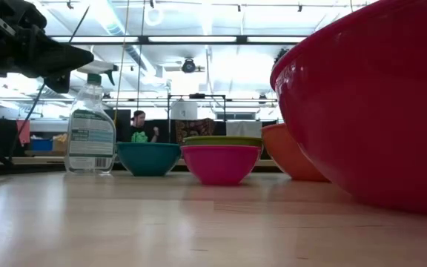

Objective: Nest bowls inside each other

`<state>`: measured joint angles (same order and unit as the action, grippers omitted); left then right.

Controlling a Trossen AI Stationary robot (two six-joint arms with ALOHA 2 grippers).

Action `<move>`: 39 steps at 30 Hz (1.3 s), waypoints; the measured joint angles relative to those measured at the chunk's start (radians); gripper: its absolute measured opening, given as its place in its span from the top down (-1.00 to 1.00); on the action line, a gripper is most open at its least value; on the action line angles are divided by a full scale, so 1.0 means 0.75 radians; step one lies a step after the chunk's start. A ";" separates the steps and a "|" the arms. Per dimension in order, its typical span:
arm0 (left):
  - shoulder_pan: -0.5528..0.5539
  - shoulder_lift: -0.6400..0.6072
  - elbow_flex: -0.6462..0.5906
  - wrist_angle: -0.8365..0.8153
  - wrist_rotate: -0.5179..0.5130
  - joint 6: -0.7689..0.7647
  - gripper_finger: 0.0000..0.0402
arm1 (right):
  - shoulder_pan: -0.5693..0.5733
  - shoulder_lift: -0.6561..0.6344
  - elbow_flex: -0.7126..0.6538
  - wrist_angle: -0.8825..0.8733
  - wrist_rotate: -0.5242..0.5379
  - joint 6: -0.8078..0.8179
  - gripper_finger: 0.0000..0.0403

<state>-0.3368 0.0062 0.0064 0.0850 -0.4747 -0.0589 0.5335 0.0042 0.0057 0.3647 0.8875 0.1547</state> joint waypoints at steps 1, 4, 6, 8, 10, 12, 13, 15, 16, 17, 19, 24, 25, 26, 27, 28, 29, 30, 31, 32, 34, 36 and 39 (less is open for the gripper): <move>0.000 0.000 0.000 0.000 0.000 0.001 0.86 | 0.000 0.000 0.000 0.000 0.000 0.000 0.59; 0.000 0.000 0.000 0.000 0.000 0.000 0.86 | 0.000 0.000 0.000 0.000 0.000 0.000 0.59; 0.000 0.000 0.000 0.000 0.000 0.001 0.86 | 0.000 0.000 0.000 0.000 0.000 0.000 0.59; 0.000 0.000 0.000 0.000 0.000 0.000 0.86 | 0.000 0.000 0.000 0.000 0.000 -0.001 0.59; 0.000 0.000 0.000 0.000 0.000 0.001 0.86 | 0.000 0.000 0.000 0.000 0.000 0.000 0.59; 0.000 0.000 0.000 0.000 0.000 0.000 0.86 | 0.000 0.000 0.000 0.000 0.000 0.000 0.59; 0.000 0.000 0.000 0.000 0.000 0.000 0.86 | 0.000 0.000 0.000 0.000 0.000 0.000 0.59; 0.000 0.000 0.000 0.000 0.000 0.001 0.86 | 0.000 0.000 0.000 0.000 0.000 0.000 0.59; 0.000 0.000 0.000 0.000 0.001 0.000 0.86 | 0.000 0.000 0.000 0.000 0.000 0.000 0.59; 0.000 0.000 0.000 0.000 0.001 0.000 0.86 | 0.000 0.000 0.000 0.000 0.000 -0.001 0.59; 0.000 0.000 0.000 0.000 0.000 0.001 0.86 | 0.000 0.000 0.000 0.000 0.000 0.000 0.59; 0.000 0.000 0.000 0.022 0.000 0.000 0.86 | 0.000 0.000 0.000 0.000 0.000 0.000 0.59; 0.000 0.000 0.000 0.030 0.000 -0.001 0.86 | 0.000 0.000 0.000 0.000 0.000 0.000 0.59; 0.000 0.000 0.000 0.042 0.000 -0.004 0.86 | 0.000 0.000 0.000 0.000 0.000 0.000 0.59; 0.000 0.000 0.000 0.061 0.001 -0.020 0.86 | 0.000 0.000 0.000 0.000 0.000 0.000 0.59; 0.000 0.000 0.000 0.090 0.000 -0.042 0.86 | 0.000 0.000 0.000 0.000 0.000 0.000 0.59; 0.000 0.000 0.000 0.118 0.000 -0.076 0.86 | 0.000 0.000 0.000 0.001 0.000 0.000 0.59; 0.000 0.000 0.000 0.140 0.000 -0.114 0.86 | 0.000 0.000 0.000 0.009 0.000 -0.003 0.59; 0.000 0.000 0.000 0.158 0.001 -0.153 0.86 | 0.000 0.000 0.000 0.028 0.001 -0.024 0.59; 0.000 0.000 0.000 0.164 0.001 -0.183 0.86 | -0.002 0.000 0.000 0.059 0.010 -0.077 0.59; 0.000 0.000 0.000 0.163 0.001 -0.212 0.86 | -0.014 0.000 0.000 0.150 0.038 -0.178 0.59; 0.000 0.000 0.000 0.164 0.001 -0.211 0.86 | -0.035 0.000 0.000 0.235 0.048 -0.216 0.59; 0.000 0.000 0.000 0.189 0.001 -0.210 0.86 | -0.075 -0.001 0.003 0.356 0.047 -0.305 0.59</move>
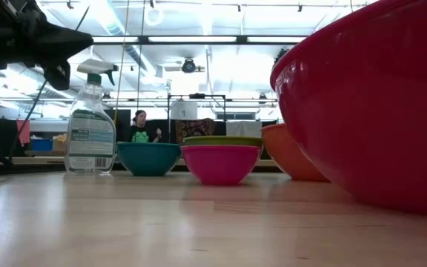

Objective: Nest bowls inside each other
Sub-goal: Stack the orange bowl on top of the red bowl

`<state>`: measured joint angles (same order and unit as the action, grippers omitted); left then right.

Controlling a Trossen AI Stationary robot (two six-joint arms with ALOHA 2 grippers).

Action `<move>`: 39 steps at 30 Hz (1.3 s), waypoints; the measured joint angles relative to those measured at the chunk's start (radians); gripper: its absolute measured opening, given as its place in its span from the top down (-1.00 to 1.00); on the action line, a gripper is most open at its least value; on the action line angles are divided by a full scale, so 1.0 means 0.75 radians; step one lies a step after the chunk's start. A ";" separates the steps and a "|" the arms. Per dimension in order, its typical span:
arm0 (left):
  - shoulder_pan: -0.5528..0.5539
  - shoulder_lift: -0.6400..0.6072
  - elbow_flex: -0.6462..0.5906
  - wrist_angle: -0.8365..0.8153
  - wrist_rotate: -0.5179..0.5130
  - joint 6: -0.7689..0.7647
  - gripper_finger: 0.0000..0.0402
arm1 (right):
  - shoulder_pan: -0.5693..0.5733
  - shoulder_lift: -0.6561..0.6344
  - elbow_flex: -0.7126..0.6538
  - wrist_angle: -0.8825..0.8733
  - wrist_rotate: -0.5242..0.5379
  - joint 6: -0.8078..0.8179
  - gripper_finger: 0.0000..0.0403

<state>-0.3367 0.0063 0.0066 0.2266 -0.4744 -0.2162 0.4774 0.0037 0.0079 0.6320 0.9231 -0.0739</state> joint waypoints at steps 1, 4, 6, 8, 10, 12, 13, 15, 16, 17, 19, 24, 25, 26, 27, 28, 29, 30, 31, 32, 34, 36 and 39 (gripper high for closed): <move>0.000 0.000 0.000 0.024 0.000 0.000 0.86 | -0.011 0.000 0.012 -0.008 0.000 -0.018 0.59; 0.000 0.000 0.001 0.125 0.008 0.021 0.86 | -0.031 0.009 0.103 -0.155 0.001 -0.026 0.59; 0.000 0.009 0.015 0.098 0.032 0.013 0.86 | -0.044 0.037 0.194 -0.321 0.003 0.019 0.59; -0.001 0.063 0.051 0.055 0.030 -0.034 0.86 | -0.057 0.092 0.308 -0.488 -0.004 0.081 0.59; -0.001 0.135 0.085 0.034 0.016 -0.070 0.86 | -0.067 0.163 0.444 -0.669 -0.005 0.161 0.59; -0.001 0.227 0.107 0.044 0.009 -0.085 0.86 | -0.075 0.246 0.587 -0.949 -0.005 0.250 0.59; -0.001 0.271 0.115 0.049 0.010 -0.080 0.86 | -0.081 0.293 0.657 -1.117 -0.005 0.306 0.59; -0.011 0.375 0.126 0.090 0.020 -0.034 0.86 | -0.105 0.390 0.775 -1.415 -0.002 0.471 0.59; -0.014 0.428 0.131 0.114 0.020 -0.012 0.86 | -0.122 0.435 0.827 -1.550 -0.005 0.564 0.59; -0.017 0.489 0.134 0.153 0.021 0.004 0.86 | -0.142 0.481 0.872 -1.673 -0.020 0.668 0.59; -0.022 0.599 0.146 0.228 0.021 0.021 0.86 | -0.193 0.576 0.952 -1.884 -0.101 0.875 0.59; 0.005 0.829 0.260 0.303 -0.030 0.029 0.86 | -0.393 0.806 1.079 -2.269 -0.390 1.157 0.59; 0.014 0.865 0.291 0.298 -0.038 0.028 0.86 | -0.442 0.851 1.095 -2.328 -0.442 1.148 0.59; 0.020 0.901 0.321 0.293 -0.039 0.027 0.86 | -0.489 0.890 1.104 -2.368 -0.483 1.127 0.59; 0.026 0.936 0.348 0.291 -0.039 0.027 0.85 | -0.535 0.926 1.108 -2.393 -0.521 1.107 0.59; 0.028 0.969 0.374 0.287 -0.039 0.027 0.84 | -0.582 0.962 1.109 -2.400 -0.558 1.080 0.59; 0.029 0.999 0.401 0.281 -0.039 0.028 0.81 | -0.631 0.997 1.109 -2.395 -0.592 1.043 0.59; 0.028 1.027 0.424 0.273 -0.043 0.029 0.78 | -0.679 1.034 1.109 -2.385 -0.630 0.992 0.59; 0.028 1.052 0.442 0.266 -0.056 0.029 0.73 | -0.725 1.070 1.110 -2.370 -0.667 0.935 0.58; 0.028 1.078 0.462 0.254 -0.079 0.033 0.68 | -0.772 1.105 1.110 -2.355 -0.698 0.890 0.57; 0.028 1.118 0.478 0.239 -0.113 0.035 0.55 | -0.865 1.177 1.110 -2.312 -0.759 0.797 0.53; 0.028 1.149 0.488 0.238 -0.150 0.036 0.41 | -0.953 1.239 1.110 -2.276 -0.806 0.707 0.47; 0.028 1.162 0.489 0.240 -0.163 0.035 0.22 | -1.083 1.324 1.110 -2.257 -0.843 0.593 0.35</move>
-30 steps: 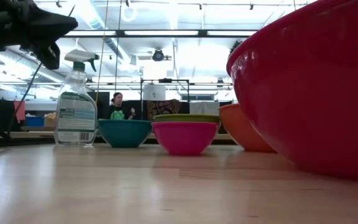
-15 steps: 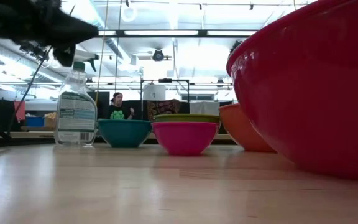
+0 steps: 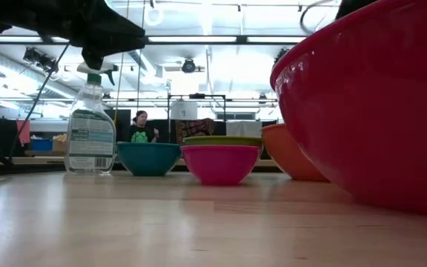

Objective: Nest bowls inside each other
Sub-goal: Stack the orange bowl on top of the red bowl

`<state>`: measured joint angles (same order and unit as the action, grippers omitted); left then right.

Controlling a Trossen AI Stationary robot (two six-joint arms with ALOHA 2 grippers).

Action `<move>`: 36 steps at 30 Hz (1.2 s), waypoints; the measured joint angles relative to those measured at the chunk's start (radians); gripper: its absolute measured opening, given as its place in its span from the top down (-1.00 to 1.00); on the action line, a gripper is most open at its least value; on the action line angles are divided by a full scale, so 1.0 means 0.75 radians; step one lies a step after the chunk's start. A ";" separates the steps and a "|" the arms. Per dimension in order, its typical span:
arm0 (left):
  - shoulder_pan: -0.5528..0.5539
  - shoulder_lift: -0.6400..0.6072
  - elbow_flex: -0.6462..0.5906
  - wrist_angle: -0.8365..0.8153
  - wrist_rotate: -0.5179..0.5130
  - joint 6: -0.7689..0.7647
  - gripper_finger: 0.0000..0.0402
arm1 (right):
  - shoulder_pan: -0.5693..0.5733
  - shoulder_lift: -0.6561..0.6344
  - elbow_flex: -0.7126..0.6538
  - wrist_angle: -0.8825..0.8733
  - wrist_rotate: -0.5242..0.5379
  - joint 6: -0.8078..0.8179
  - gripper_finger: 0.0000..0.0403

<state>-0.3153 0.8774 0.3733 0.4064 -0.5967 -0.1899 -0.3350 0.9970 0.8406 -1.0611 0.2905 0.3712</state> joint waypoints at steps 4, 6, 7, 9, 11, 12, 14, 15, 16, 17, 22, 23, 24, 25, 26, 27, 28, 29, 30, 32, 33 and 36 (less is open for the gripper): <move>0.000 0.000 0.000 0.009 -0.002 -0.007 0.06 | -0.173 0.105 0.000 0.029 -0.091 -0.140 0.15; 0.000 0.000 0.000 0.021 -0.002 -0.006 0.04 | -0.252 0.156 0.000 0.066 -0.141 -0.191 0.06; 0.000 0.000 0.000 0.022 -0.002 -0.004 0.04 | -0.286 0.180 0.001 0.087 -0.168 -0.209 0.03; 0.000 0.000 0.000 0.023 -0.002 0.000 0.04 | -0.352 0.226 0.001 0.128 -0.238 -0.243 -0.02; 0.000 0.000 0.000 0.023 -0.002 0.001 0.04 | -0.403 0.266 0.001 0.164 -0.312 -0.270 -0.03; 0.000 0.000 0.000 0.023 -0.002 0.002 0.05 | -0.424 0.288 0.001 0.173 -0.338 -0.283 -0.03; 0.000 0.000 0.000 0.023 -0.002 0.002 0.05 | -0.456 0.333 0.001 0.186 -0.347 -0.300 -0.01; 0.000 0.000 0.000 0.022 -0.002 0.003 0.05 | -0.467 0.356 0.001 0.189 -0.337 -0.310 0.00; 0.000 0.000 0.000 0.022 -0.002 0.003 0.05 | -0.476 0.378 0.001 0.189 -0.323 -0.318 0.03; 0.000 0.000 0.000 0.022 -0.002 0.003 0.05 | -0.482 0.399 0.001 0.193 -0.318 -0.323 0.06; 0.000 0.000 0.000 0.021 -0.002 -0.003 0.06 | -0.484 0.492 0.001 0.222 -0.353 -0.335 0.35; -0.001 0.000 0.000 0.019 -0.002 -0.003 0.06 | -0.484 0.507 0.001 0.225 -0.359 -0.335 0.43; -0.003 0.000 0.000 0.013 -0.002 -0.003 0.06 | -0.484 0.523 0.002 0.227 -0.365 -0.335 0.52; -0.004 0.000 0.000 0.008 -0.001 -0.004 0.06 | -0.485 0.534 0.005 0.228 -0.368 -0.332 0.61; -0.004 0.000 0.000 0.004 -0.001 -0.004 0.06 | -0.487 0.541 0.014 0.235 -0.389 -0.337 0.71; -0.004 0.000 0.000 0.005 -0.001 -0.005 0.06 | -0.494 0.548 0.022 0.237 -0.412 -0.340 0.80; -0.004 0.000 0.000 0.006 -0.001 -0.006 0.06 | -0.499 0.552 0.033 0.237 -0.447 -0.341 0.87; -0.004 0.000 0.000 0.006 -0.001 -0.006 0.06 | -0.505 0.552 0.050 0.234 -0.474 -0.343 0.91; -0.004 0.000 0.000 0.006 -0.001 -0.006 0.06 | -0.513 0.550 0.070 0.229 -0.480 -0.349 0.92; -0.004 0.000 0.000 0.006 -0.001 -0.007 0.06 | -0.525 0.546 0.116 0.208 -0.461 -0.356 0.88; -0.004 0.000 0.000 0.008 -0.001 -0.007 0.06 | -0.529 0.538 0.150 0.197 -0.423 -0.358 0.86; -0.004 0.000 0.000 0.007 -0.001 -0.007 0.06 | -0.534 0.510 0.275 0.137 -0.341 -0.372 0.85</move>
<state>-0.3180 0.8772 0.3733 0.4118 -0.5976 -0.1951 -0.7358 1.3796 1.0468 -0.9582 0.0350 0.0924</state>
